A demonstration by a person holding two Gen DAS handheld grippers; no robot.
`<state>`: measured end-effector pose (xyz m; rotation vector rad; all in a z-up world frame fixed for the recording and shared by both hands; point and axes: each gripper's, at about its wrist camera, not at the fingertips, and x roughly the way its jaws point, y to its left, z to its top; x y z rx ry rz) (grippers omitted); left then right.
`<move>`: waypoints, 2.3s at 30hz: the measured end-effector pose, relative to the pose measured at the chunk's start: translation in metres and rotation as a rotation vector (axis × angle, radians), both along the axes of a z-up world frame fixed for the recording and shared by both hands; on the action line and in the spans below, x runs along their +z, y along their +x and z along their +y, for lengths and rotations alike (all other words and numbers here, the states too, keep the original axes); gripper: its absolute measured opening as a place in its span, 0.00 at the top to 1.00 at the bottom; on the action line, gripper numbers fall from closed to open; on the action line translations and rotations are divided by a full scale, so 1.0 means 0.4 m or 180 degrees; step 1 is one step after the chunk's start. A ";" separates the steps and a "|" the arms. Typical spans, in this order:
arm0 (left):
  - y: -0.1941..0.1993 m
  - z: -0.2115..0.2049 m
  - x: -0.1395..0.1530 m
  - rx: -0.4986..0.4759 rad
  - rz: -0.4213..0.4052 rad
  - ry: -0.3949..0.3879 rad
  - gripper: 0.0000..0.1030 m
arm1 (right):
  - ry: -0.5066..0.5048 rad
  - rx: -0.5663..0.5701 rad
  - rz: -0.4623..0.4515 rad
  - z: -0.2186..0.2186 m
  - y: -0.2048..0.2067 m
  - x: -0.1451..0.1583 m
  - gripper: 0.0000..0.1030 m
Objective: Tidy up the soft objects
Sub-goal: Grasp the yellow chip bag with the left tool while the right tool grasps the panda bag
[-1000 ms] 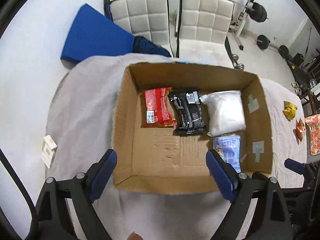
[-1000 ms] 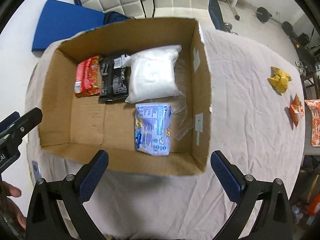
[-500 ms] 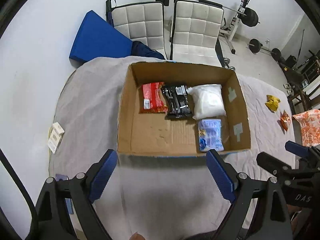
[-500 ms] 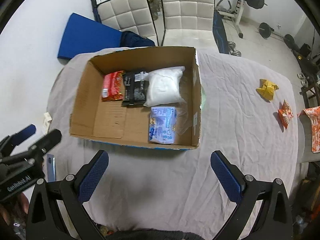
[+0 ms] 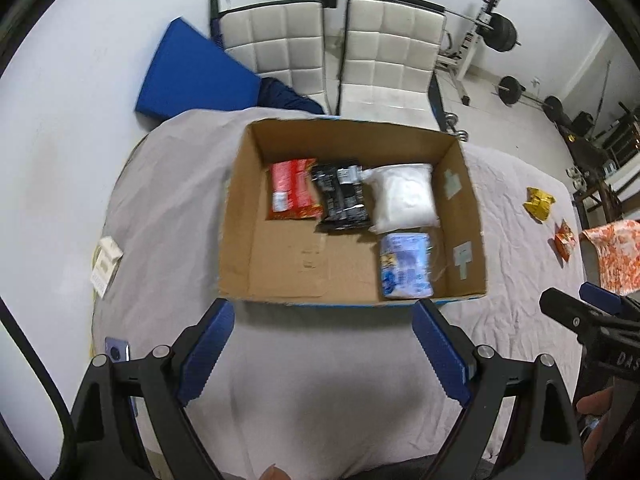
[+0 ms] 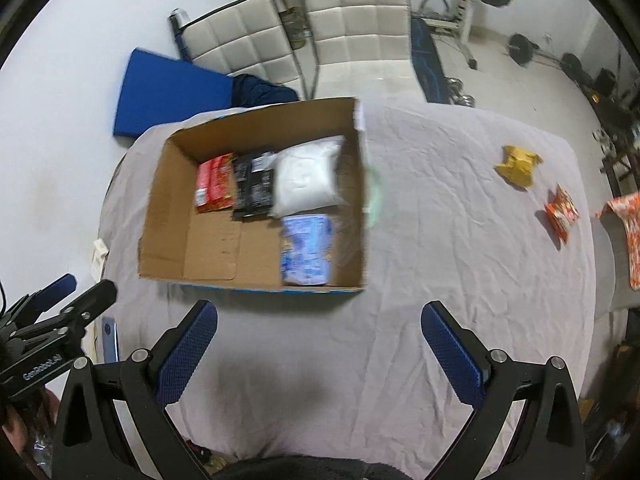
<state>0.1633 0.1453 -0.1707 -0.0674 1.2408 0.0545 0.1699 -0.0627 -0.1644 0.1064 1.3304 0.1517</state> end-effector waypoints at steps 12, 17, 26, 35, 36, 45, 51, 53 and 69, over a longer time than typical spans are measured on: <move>0.250 -0.412 -0.002 -0.0725 -0.0098 -0.0156 0.12 | -0.0085 -0.1229 0.0087 -0.560 0.109 -0.058 0.00; 0.407 -0.616 -0.059 -0.0903 -0.0070 -0.0128 0.12 | -0.0109 -0.1612 0.0172 -0.812 0.182 -0.120 0.00; 0.627 -0.943 -0.255 -0.1267 0.0360 -0.0016 0.12 | 0.0137 -0.1976 0.0466 -1.080 0.317 -0.294 0.00; 0.734 -1.131 -0.461 -0.1535 0.0823 0.0120 0.15 | 0.0370 -0.2101 0.0792 -1.156 0.380 -0.461 0.00; 0.740 -1.145 -0.483 -0.1550 0.0892 0.0117 0.17 | 0.0385 -0.2117 0.0817 -1.162 0.384 -0.473 0.00; 0.776 -1.199 -0.612 -0.1403 0.1364 -0.0085 0.48 | 0.0534 -0.2152 0.1082 -1.194 0.403 -0.572 0.20; 0.749 -1.206 -0.598 -0.1404 0.1277 -0.0066 0.61 | 0.0620 -0.2094 0.1206 -1.168 0.408 -0.610 0.50; 0.734 -1.186 -0.593 -0.1371 0.1253 -0.0036 0.61 | 0.0565 -0.2029 0.1214 -1.153 0.406 -0.612 0.55; 0.375 -0.858 -0.565 -0.0865 0.1367 0.0036 0.61 | -0.0094 -0.0791 0.1424 -0.866 0.211 -0.620 0.59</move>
